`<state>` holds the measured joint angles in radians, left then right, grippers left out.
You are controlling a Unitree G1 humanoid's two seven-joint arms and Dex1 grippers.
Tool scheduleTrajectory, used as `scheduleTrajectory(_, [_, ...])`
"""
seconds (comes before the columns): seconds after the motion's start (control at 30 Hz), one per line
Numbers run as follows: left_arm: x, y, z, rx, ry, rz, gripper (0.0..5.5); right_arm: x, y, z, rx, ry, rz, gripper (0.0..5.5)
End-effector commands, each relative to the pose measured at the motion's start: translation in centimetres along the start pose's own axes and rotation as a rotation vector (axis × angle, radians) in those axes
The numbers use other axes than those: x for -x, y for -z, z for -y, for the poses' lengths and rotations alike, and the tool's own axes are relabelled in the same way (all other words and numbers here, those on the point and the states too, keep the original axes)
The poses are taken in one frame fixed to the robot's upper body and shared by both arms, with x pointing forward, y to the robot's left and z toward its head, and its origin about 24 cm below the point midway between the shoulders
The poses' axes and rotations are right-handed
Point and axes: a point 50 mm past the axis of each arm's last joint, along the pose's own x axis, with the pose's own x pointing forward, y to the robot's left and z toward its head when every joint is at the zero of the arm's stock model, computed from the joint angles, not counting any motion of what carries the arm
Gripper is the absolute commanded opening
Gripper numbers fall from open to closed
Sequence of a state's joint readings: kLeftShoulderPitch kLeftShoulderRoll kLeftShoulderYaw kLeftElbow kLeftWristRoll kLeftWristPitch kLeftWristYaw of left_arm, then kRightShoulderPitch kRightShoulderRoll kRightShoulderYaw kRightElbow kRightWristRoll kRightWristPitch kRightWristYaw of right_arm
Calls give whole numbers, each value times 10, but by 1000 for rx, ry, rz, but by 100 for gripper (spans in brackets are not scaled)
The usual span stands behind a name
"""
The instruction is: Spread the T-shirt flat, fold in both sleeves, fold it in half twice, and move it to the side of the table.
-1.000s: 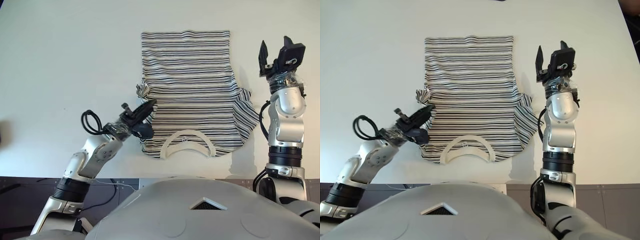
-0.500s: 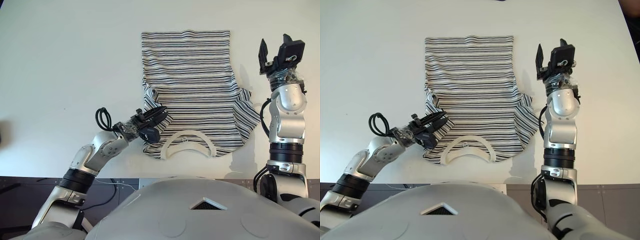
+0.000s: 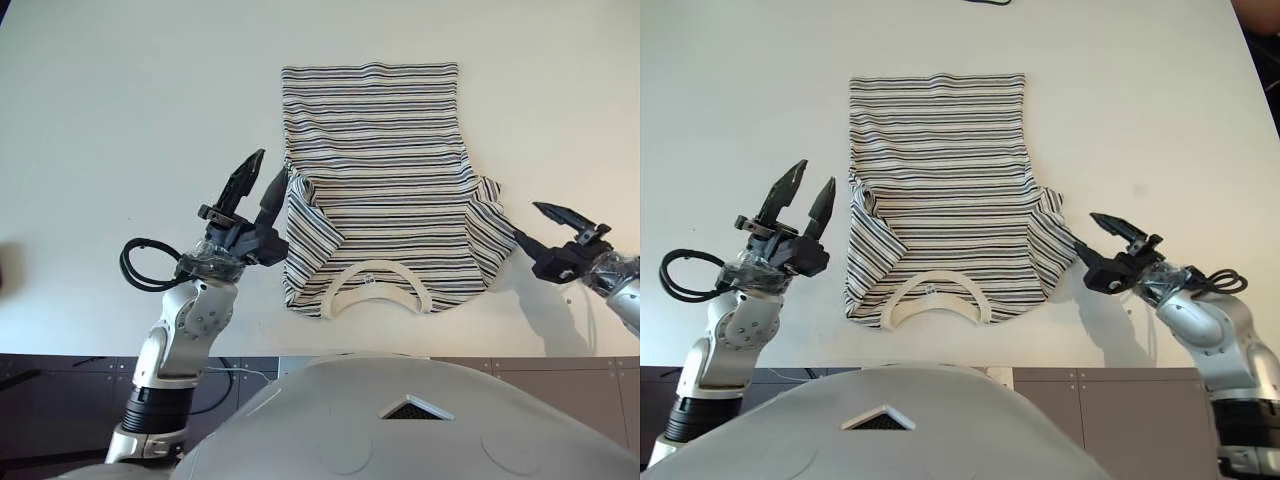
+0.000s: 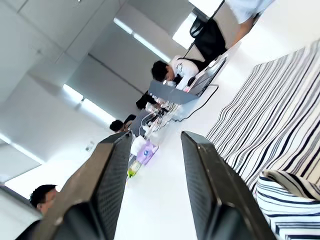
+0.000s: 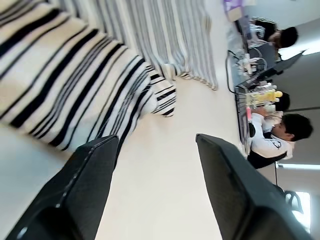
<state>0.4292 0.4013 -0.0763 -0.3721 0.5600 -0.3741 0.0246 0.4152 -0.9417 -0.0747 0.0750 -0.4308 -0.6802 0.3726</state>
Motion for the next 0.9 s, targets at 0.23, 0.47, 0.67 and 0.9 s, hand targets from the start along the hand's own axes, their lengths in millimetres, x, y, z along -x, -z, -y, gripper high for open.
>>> scheduleTrajectory(0.23, [7,23,16,54,-174,-282,179,5,-1,-27,66,-178,86,286])
scheduleTrajectory(0.47, [2,30,16,43,-176,-283,179,9,11,2,115,-88,85,286])
scheduleTrajectory(0.67, [11,29,26,50,-179,-311,179,14,-1,20,154,-62,204,286])
scheduleTrajectory(0.9, [14,33,30,51,-162,-322,179,22,19,-27,124,-308,114,286])
